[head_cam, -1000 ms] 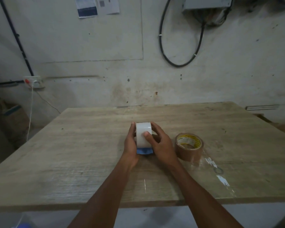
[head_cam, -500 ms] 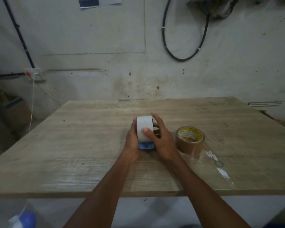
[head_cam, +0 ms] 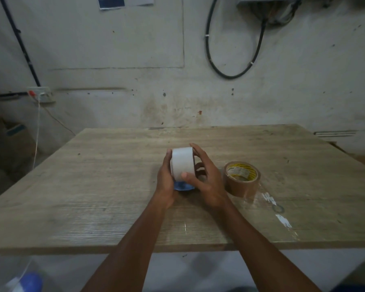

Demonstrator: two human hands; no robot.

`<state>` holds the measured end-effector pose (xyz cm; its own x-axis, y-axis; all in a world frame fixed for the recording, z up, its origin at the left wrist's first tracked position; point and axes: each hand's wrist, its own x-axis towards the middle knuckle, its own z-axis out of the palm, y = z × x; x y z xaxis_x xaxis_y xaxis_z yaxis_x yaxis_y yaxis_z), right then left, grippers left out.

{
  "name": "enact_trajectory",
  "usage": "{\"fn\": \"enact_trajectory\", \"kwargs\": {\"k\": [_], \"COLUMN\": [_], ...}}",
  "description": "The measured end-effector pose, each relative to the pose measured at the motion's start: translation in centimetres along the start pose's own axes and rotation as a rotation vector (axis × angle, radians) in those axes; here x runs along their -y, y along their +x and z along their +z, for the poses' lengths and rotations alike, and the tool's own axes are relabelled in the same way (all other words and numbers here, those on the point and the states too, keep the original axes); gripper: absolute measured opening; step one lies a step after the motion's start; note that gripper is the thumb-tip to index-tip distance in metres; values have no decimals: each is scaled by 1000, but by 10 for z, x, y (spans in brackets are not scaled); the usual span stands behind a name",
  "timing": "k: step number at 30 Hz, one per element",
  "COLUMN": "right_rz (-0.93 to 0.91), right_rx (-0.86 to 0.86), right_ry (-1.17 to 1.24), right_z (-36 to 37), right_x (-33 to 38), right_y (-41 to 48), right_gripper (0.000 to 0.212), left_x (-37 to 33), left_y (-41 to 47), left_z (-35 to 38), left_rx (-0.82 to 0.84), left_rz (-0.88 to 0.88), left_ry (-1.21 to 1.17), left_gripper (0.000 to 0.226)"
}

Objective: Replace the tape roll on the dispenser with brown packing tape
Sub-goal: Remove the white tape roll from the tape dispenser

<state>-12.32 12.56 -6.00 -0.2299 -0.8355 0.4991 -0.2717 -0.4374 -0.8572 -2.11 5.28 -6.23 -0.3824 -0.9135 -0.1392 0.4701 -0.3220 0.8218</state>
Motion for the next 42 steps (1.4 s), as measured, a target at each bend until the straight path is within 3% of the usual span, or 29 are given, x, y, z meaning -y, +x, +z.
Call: {"fn": "enact_trajectory", "kwargs": {"k": [5, 11, 15, 19, 25, 29, 33, 37, 42], "right_rz": [30, 47, 81, 191, 268, 288, 224, 127, 124], "right_rx": [-68, -162, -278, -302, -367, -343, -338, -541, -777], "right_ry": [86, 122, 456, 713, 780, 879, 1027, 887, 321], "right_z": [-5, -7, -11, -13, -13, -18, -30, -67, -132], "right_x": [-4, -2, -4, -1, -2, 5, 19, 38, 29], "right_y": [-3, -5, 0, 6, 8, 6, 16, 48, 77], "right_gripper": [75, 69, 52, 64, 56, 52, 63, 62, 76], "left_x": [-5, -4, -2, 1, 1, 2, 4, 4, 1], "left_y": [-1, 2, 10, 13, 14, 14, 19, 18, 15], "left_z": [-1, -5, -14, -18, -17, -17, -19, -17, -16], "left_rx": [40, 37, 44, 49, 36, 42, 58, 95, 61], "left_rz": [-103, -92, -18, 6, 37, 25, 25, 18, 38], "left_ry": [-123, -188, -219, -180, -160, -169, -167, -209, -173], "left_gripper": [69, 55, 57, 57, 51, 50, 57, 56, 52]}}
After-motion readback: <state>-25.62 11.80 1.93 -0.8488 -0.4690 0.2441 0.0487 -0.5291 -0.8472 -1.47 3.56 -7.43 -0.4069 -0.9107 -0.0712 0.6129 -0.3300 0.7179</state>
